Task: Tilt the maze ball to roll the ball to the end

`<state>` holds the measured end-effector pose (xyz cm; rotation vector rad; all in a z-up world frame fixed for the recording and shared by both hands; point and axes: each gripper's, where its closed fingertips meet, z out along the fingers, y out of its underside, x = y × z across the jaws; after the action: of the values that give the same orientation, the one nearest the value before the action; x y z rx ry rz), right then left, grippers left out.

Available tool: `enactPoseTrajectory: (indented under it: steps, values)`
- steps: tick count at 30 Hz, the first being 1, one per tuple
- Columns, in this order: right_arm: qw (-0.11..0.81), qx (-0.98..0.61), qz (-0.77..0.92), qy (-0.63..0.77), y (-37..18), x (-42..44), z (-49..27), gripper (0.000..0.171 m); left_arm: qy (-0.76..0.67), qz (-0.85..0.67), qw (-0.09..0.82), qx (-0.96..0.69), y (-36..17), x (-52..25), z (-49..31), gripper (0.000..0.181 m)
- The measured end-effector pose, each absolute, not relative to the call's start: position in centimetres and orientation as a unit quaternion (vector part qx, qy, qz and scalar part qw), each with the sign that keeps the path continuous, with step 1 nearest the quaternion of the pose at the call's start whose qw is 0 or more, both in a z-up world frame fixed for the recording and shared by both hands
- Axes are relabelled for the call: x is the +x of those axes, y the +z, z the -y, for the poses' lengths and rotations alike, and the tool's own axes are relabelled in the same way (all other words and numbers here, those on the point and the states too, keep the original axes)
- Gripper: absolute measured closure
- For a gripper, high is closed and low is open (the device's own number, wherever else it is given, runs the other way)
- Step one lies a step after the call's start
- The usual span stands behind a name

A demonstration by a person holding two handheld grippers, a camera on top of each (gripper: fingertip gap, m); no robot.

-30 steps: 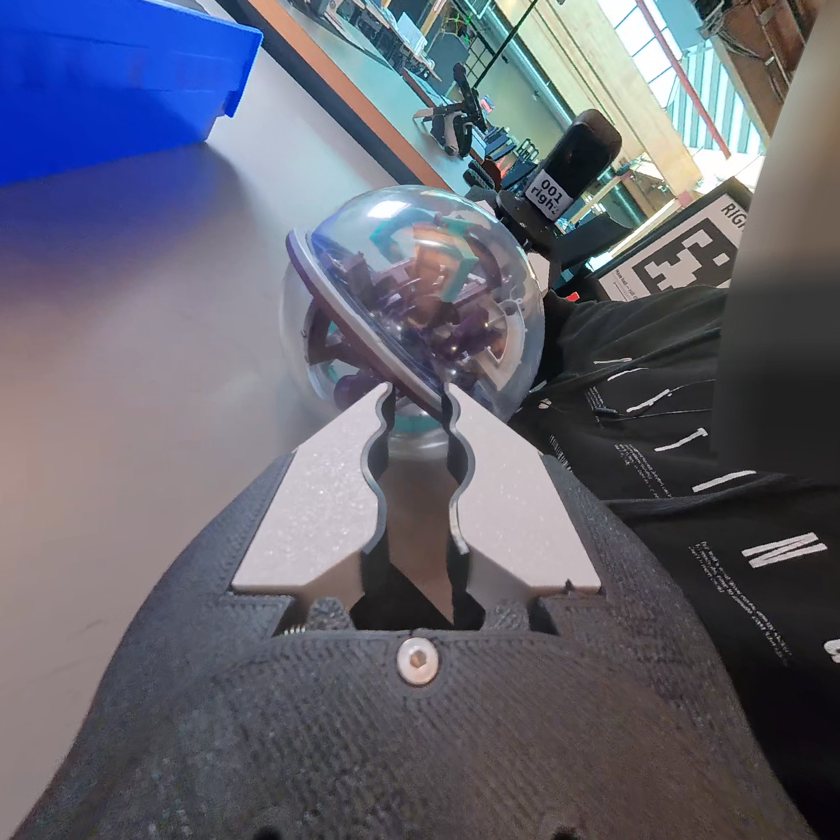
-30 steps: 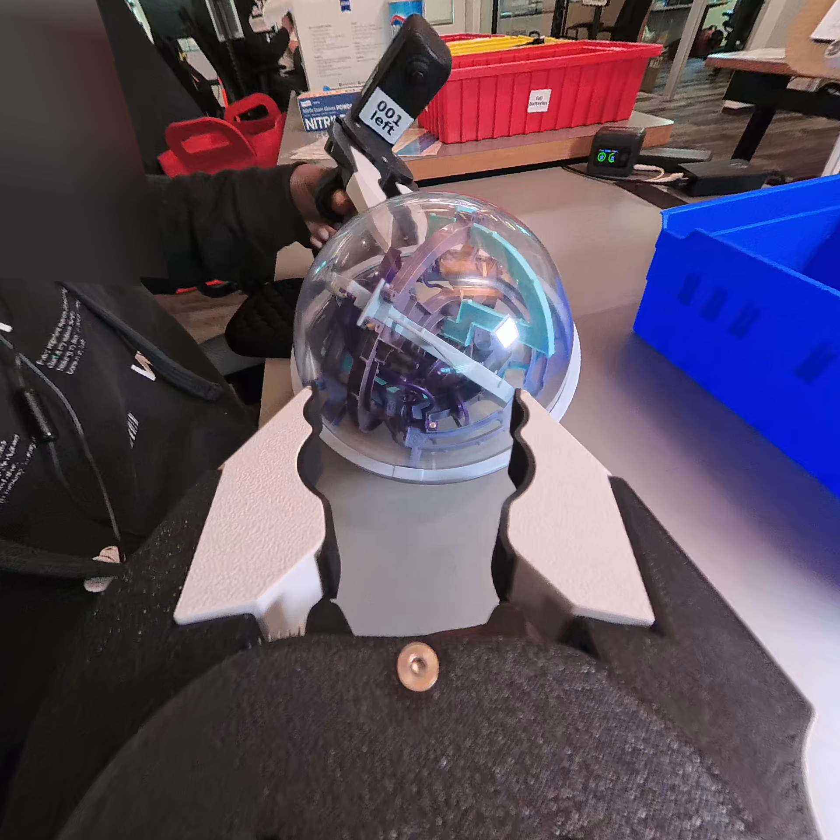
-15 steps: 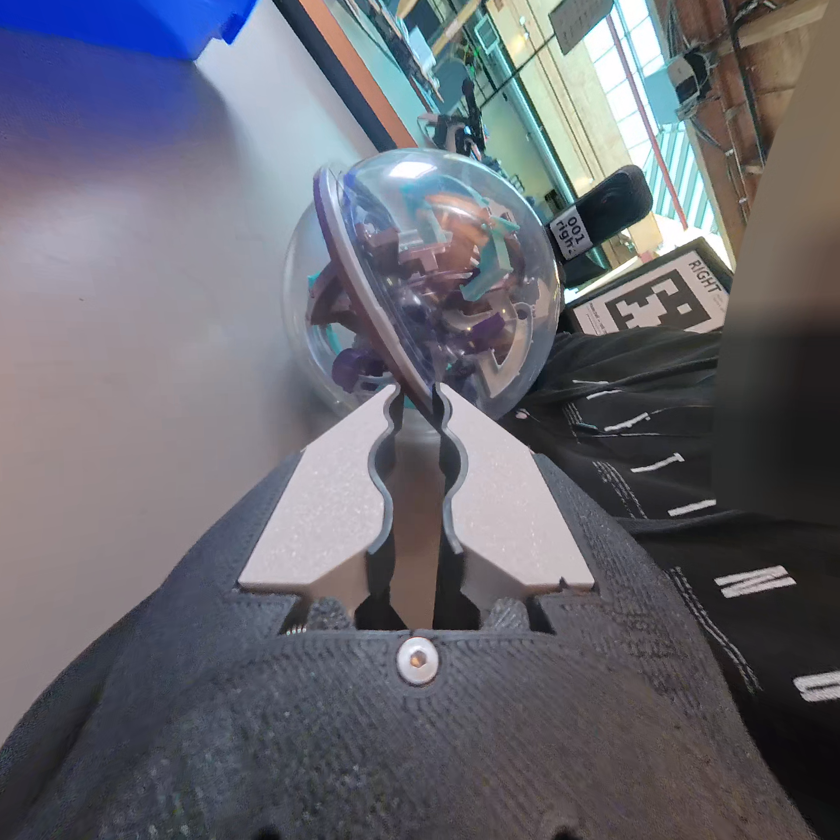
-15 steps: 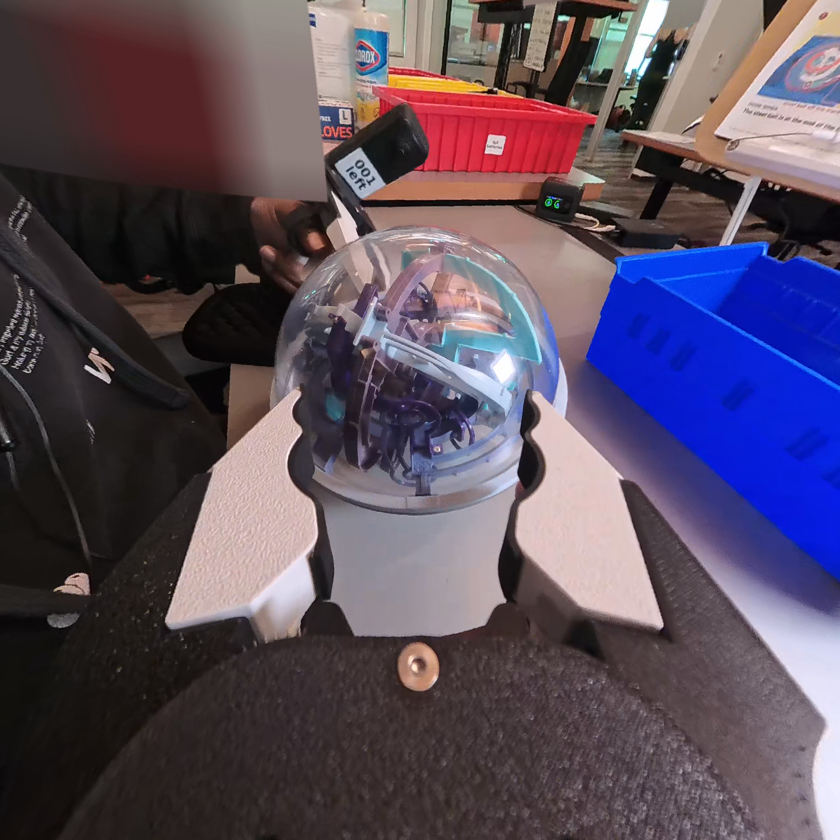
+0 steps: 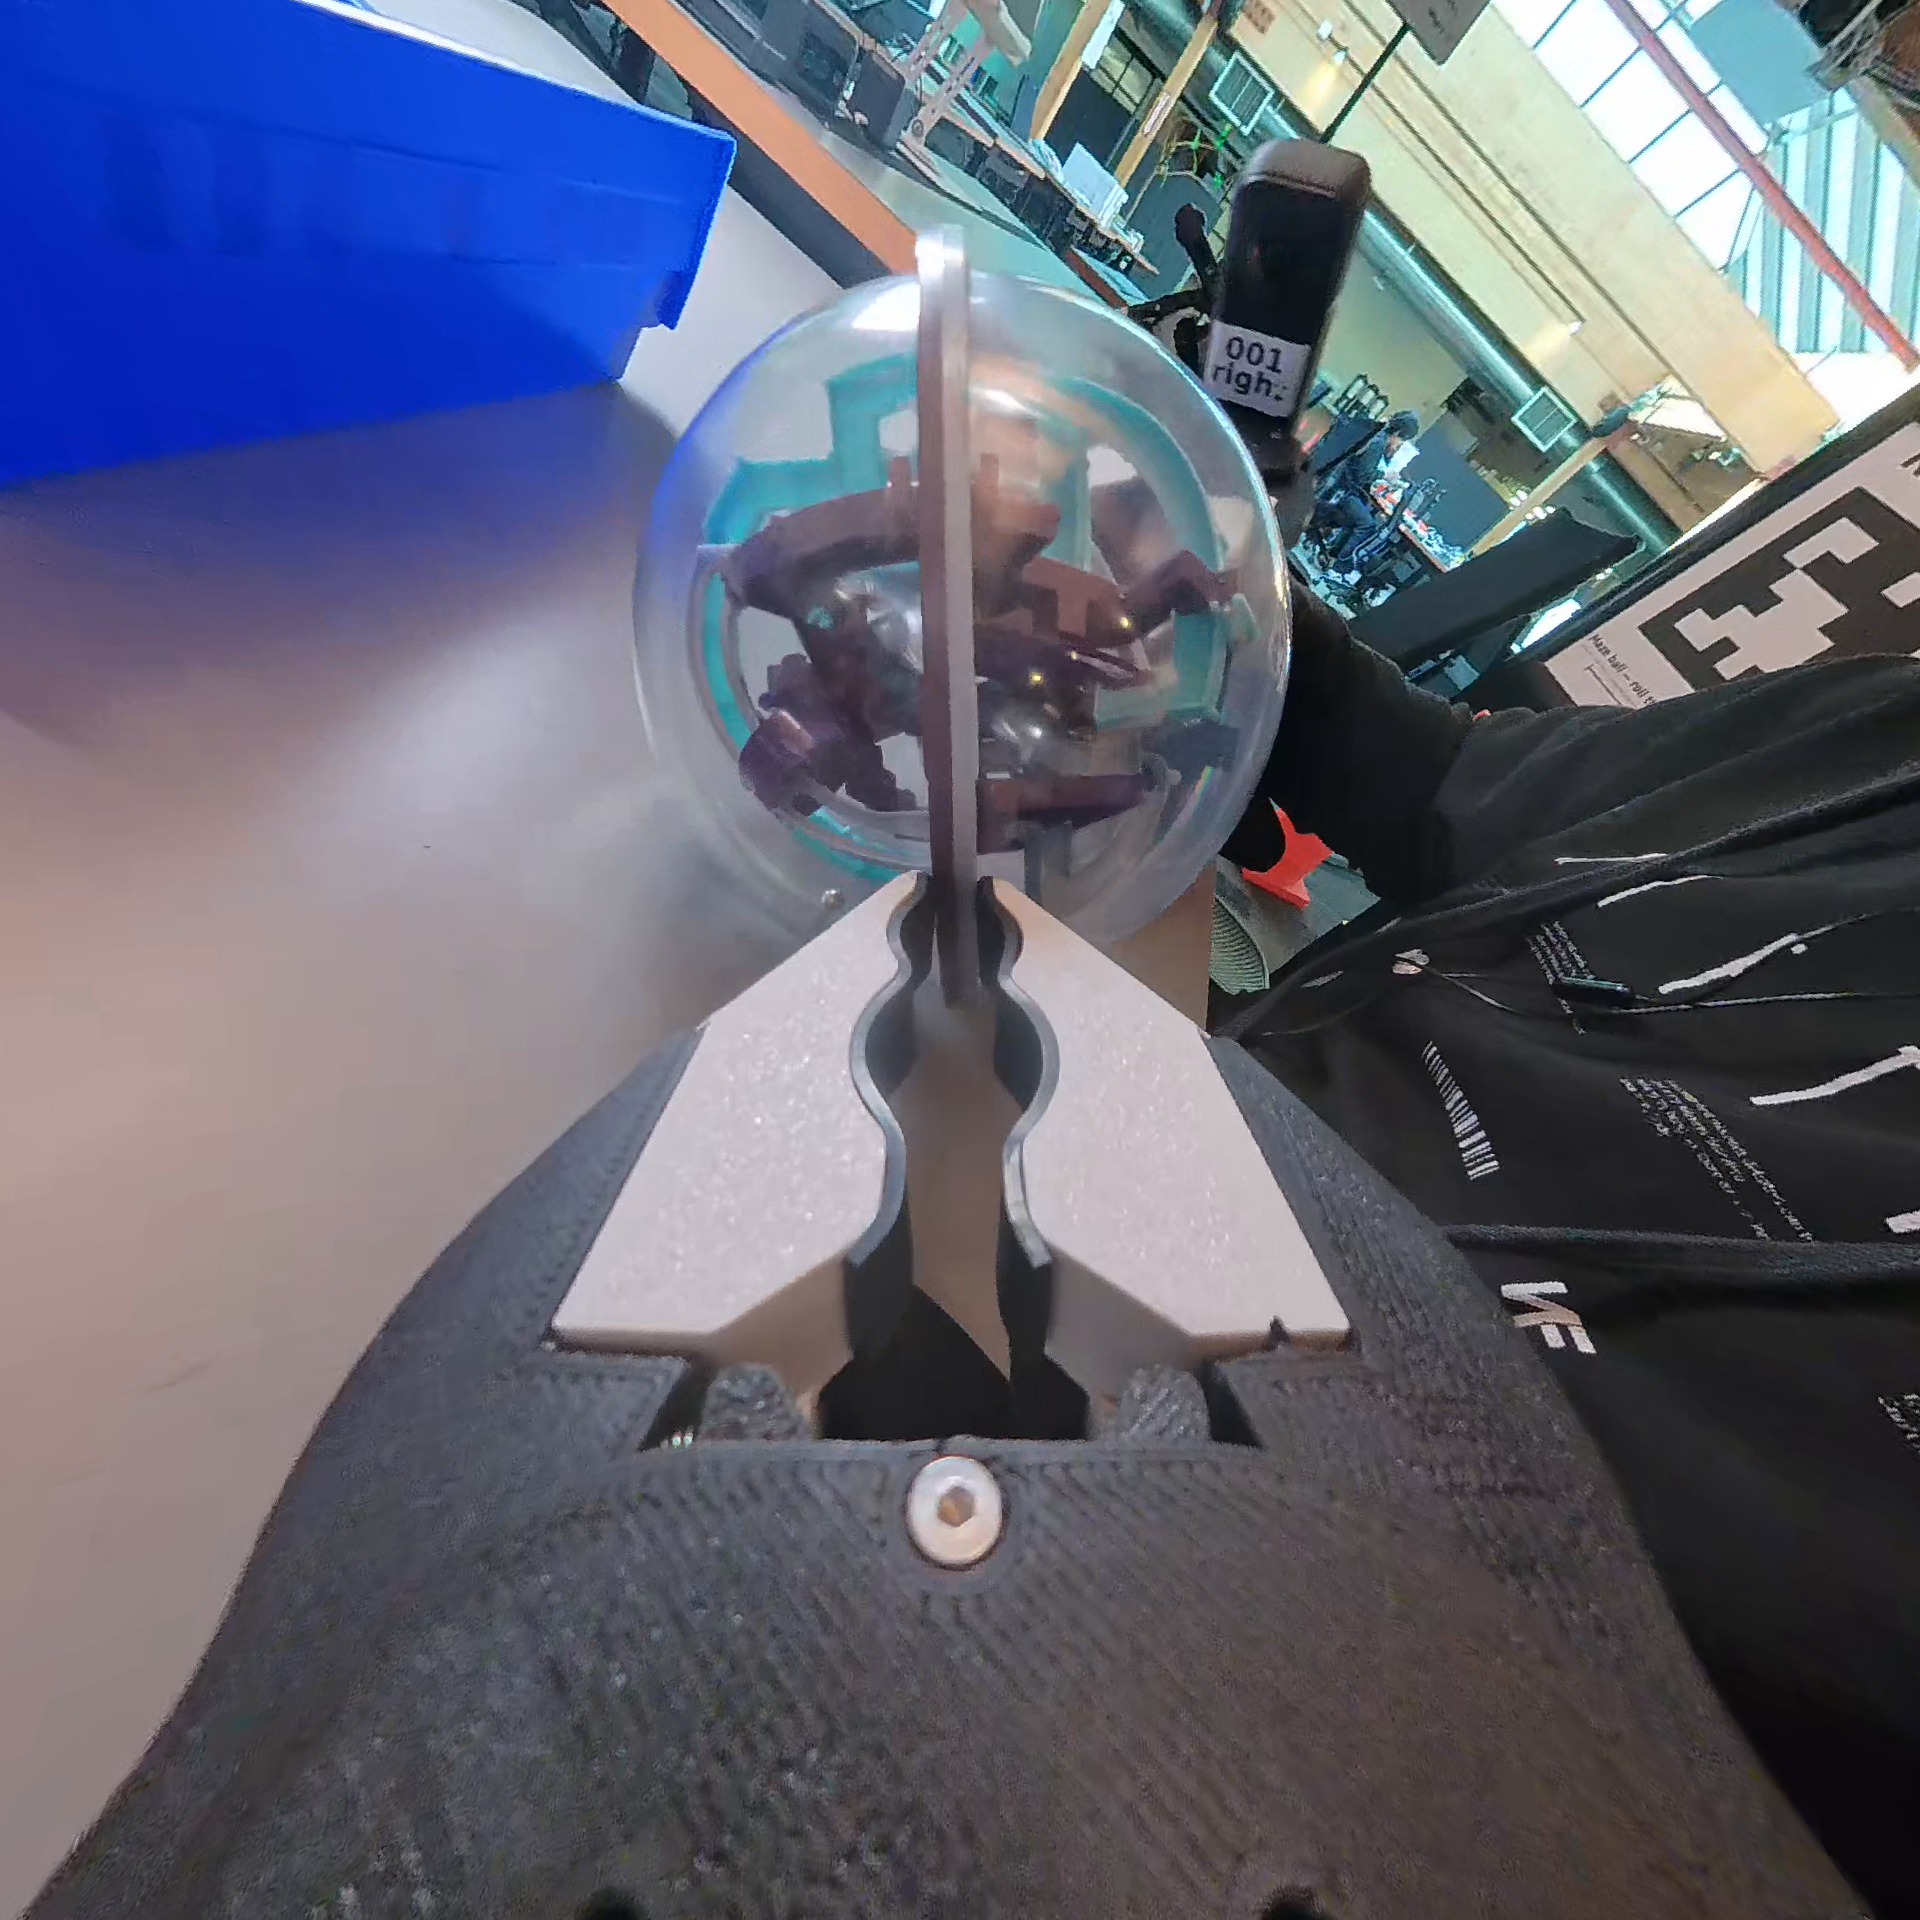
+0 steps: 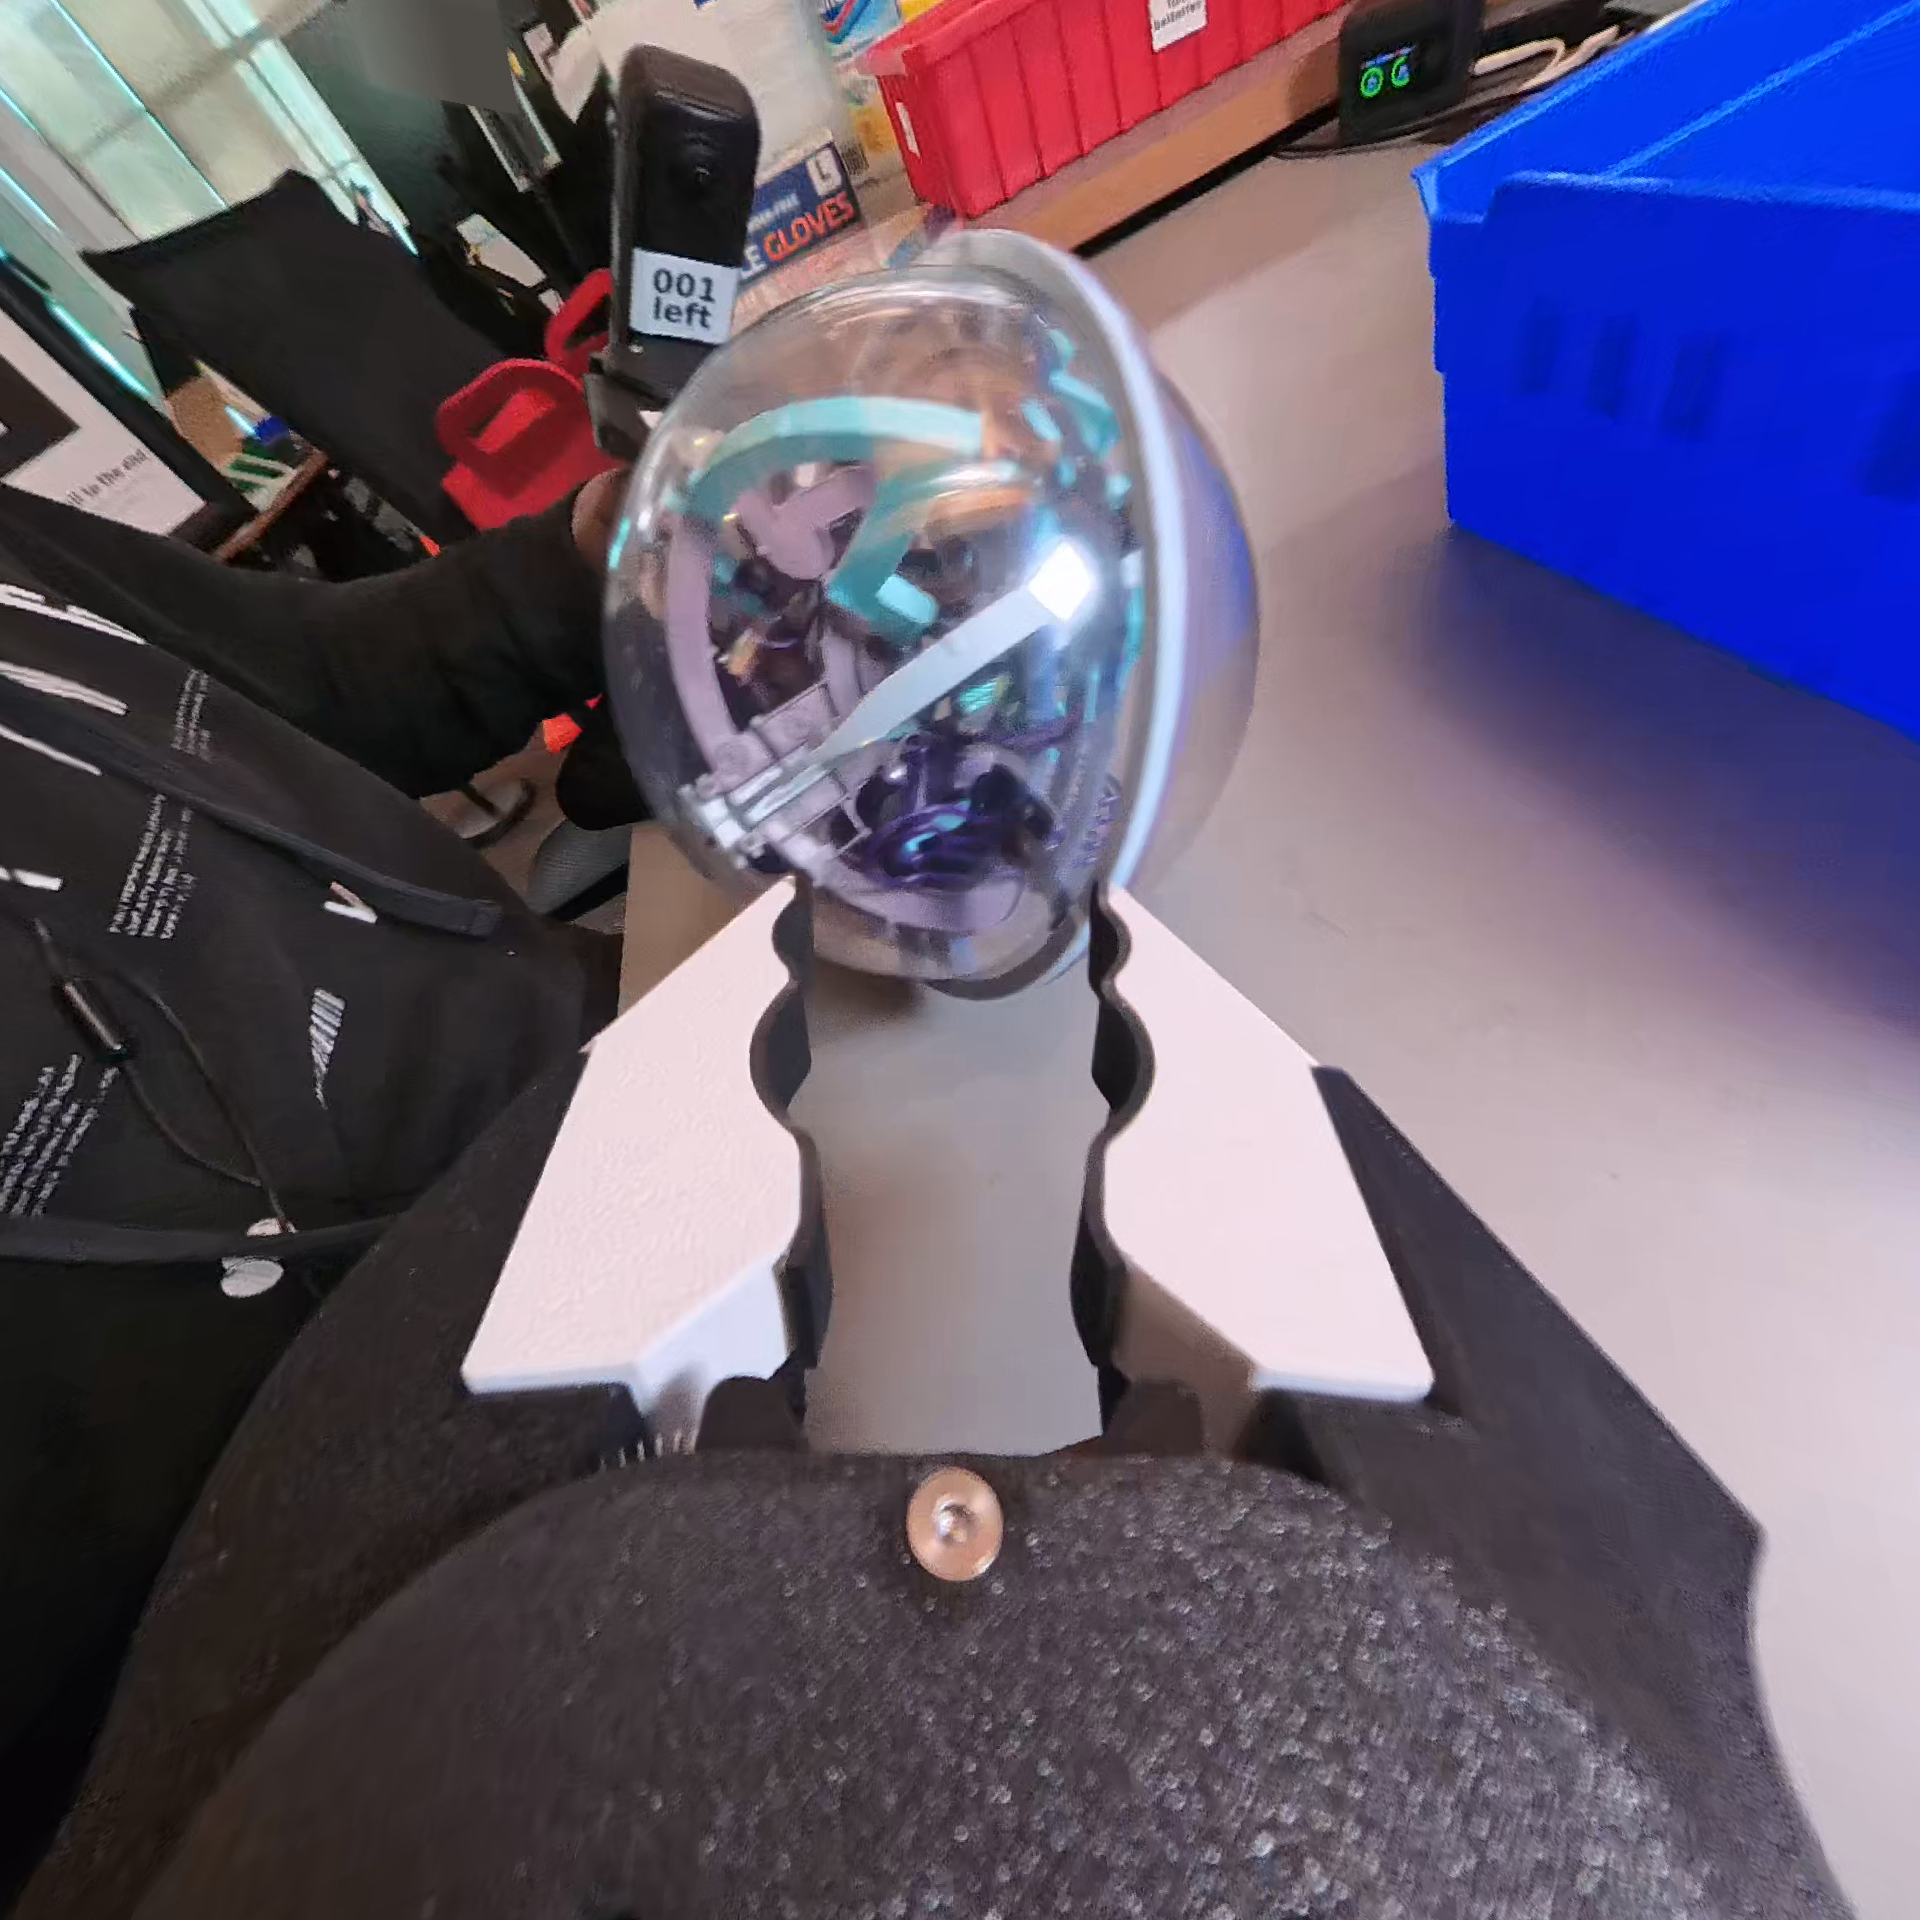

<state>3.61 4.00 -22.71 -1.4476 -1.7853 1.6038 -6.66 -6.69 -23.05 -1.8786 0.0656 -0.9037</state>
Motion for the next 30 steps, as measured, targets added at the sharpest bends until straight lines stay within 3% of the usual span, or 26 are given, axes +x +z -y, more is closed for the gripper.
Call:
enactPoseTrajectory:
  steps: [5,8,13,18,24,26,30]
  values:
    - [0.13,-0.504,0.63,0.577,-23.6,2.3,-4.8,0.125,-0.377,-0.016,0.515,-0.77,-22.5,-7.8,5.7,0.176]
    - [0.149,-0.515,0.631,0.561,-24.7,1.5,-5.9,0.169,-0.389,0.0,0.523,-0.759,-21.6,-8.9,4.9,0.176]
    - [0.161,-0.525,0.589,0.592,-22.8,0.5,-7.7,0.171,-0.414,0.016,0.548,-0.727,-18.9,-10.3,2.6,0.176]
    - [0.21,-0.428,0.542,0.692,-11.6,0.5,-8.4,0.171,-0.393,-0.035,0.594,-0.701,-12.2,-10.4,0.0,0.176]
    - [0.356,-0.374,0.579,0.631,-1.7,-0.7,-8.5,0.171,-0.35,-0.1,0.651,-0.666,-3.7,-10.0,-2.3,0.181]
    - [0.385,-0.382,0.586,0.602,-2.1,-0.6,-9.6,0.171,-0.323,-0.108,0.647,-0.683,-4.3,-10.8,-2.5,0.181]
    - [0.351,-0.42,0.596,0.588,-6.8,-0.4,-9.8,0.171,-0.323,-0.112,0.634,-0.693,-6.4,-11.0,-1.9,0.181]
